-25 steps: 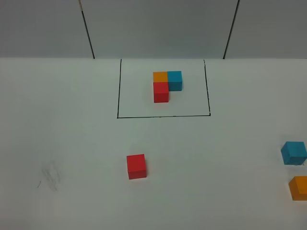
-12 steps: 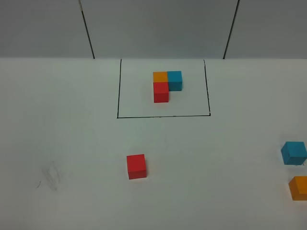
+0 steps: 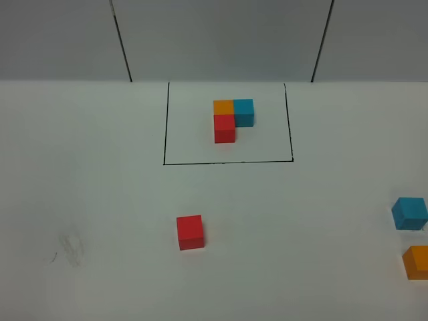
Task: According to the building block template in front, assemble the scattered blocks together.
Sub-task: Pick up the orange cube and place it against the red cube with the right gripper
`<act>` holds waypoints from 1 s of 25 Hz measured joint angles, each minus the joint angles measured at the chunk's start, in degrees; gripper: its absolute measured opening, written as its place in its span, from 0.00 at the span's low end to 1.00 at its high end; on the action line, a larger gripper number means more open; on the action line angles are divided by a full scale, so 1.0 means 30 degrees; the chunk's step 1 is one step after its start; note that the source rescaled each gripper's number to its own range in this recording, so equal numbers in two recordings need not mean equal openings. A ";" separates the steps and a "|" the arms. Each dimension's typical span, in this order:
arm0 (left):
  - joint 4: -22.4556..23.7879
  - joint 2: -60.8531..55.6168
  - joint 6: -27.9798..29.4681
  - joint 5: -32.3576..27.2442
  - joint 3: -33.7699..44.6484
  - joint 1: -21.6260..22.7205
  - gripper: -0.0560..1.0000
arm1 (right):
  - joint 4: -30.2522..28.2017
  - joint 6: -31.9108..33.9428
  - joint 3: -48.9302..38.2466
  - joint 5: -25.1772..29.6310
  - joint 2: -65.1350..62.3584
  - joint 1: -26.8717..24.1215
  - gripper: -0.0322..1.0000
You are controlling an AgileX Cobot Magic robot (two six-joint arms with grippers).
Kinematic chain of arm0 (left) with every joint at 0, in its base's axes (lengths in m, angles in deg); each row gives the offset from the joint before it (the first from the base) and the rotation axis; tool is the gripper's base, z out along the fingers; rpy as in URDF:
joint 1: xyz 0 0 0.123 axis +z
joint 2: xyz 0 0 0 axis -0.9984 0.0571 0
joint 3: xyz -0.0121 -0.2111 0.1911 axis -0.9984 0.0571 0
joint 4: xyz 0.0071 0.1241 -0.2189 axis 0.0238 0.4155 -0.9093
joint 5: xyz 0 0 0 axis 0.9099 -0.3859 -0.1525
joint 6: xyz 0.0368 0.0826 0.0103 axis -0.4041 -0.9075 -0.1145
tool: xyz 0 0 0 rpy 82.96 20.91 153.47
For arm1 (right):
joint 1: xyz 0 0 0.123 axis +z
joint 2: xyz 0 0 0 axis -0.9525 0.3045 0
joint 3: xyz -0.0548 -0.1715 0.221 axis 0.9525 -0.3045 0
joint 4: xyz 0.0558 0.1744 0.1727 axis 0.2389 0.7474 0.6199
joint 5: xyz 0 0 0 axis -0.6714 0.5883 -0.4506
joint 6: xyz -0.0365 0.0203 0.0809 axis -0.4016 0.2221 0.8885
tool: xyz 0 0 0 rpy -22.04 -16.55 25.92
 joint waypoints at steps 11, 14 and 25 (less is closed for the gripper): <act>-0.0022 0.0000 -0.0087 0.0000 0.0000 0.0000 0.05 | 0.0000 -0.0021 0.0000 0.0000 0.0000 0.0000 0.03; -0.0022 0.0000 -0.0102 0.0000 0.0000 0.0000 0.05 | 0.0000 -0.0021 0.0000 0.0000 0.0000 0.0000 0.03; -0.0022 0.0000 -0.0102 0.0000 0.0000 0.0000 0.05 | 0.0000 -0.0004 0.0000 0.0000 0.0000 0.0000 0.03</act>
